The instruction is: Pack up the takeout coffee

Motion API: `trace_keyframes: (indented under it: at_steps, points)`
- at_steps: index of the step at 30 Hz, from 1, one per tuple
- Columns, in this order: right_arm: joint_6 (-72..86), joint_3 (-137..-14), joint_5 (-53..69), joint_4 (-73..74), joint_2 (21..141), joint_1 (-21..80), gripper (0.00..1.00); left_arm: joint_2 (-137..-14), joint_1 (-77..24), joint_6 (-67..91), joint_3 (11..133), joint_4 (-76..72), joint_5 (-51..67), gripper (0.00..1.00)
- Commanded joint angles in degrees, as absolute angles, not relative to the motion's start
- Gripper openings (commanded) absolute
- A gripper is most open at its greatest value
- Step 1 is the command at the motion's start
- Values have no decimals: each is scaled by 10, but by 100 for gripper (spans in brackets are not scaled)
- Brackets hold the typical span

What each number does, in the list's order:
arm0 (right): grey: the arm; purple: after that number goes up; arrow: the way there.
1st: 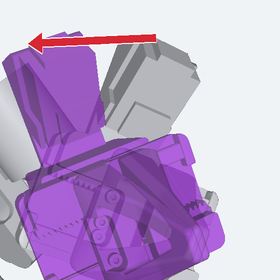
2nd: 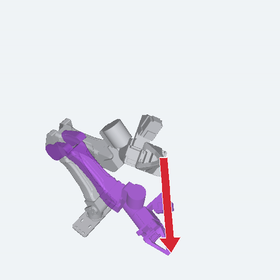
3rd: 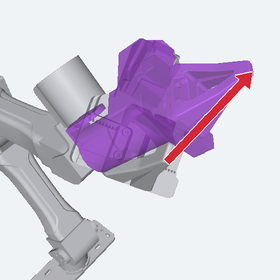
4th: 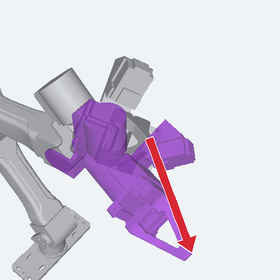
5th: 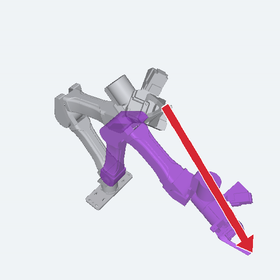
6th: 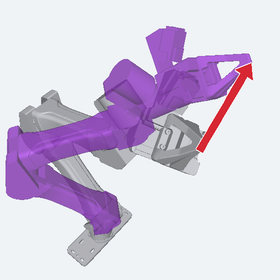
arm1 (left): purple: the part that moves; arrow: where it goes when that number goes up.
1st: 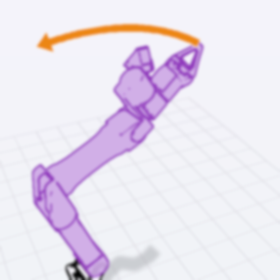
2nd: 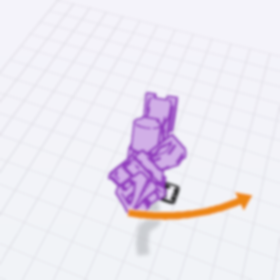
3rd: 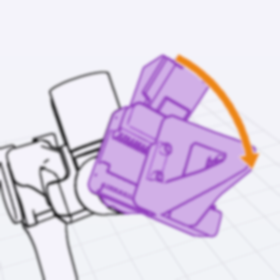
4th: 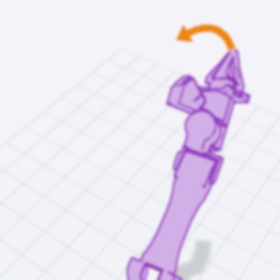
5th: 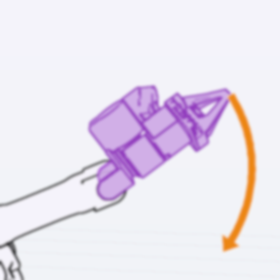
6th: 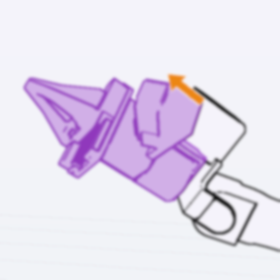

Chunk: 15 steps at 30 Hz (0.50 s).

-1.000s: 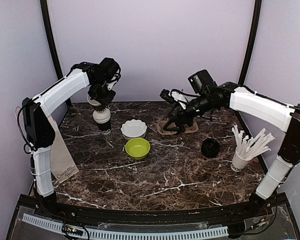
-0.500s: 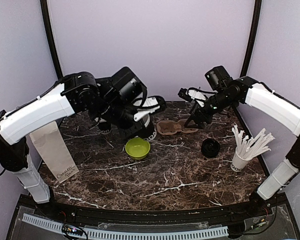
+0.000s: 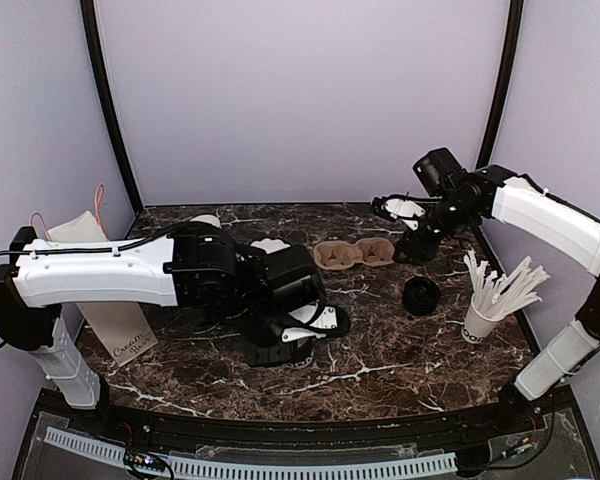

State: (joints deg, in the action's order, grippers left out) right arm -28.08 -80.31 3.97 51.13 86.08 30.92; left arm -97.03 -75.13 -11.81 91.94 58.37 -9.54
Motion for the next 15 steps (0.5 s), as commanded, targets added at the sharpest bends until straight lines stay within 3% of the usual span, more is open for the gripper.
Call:
trace_keyframes:
  at_steps: [1, 9, 15]
  points:
    - [-278, -792, 18, 520, 877, 333, 56, -980, -766, -122, 887, 537, -100, 0]
    - [-250, -750, -28, 517, 899, 359, 52, -1032, -782, -105, 872, 491, -128, 0]
    - [-243, -720, -51, 515, 909, 359, 50, -1060, -783, -103, 878, 491, -139, 8]
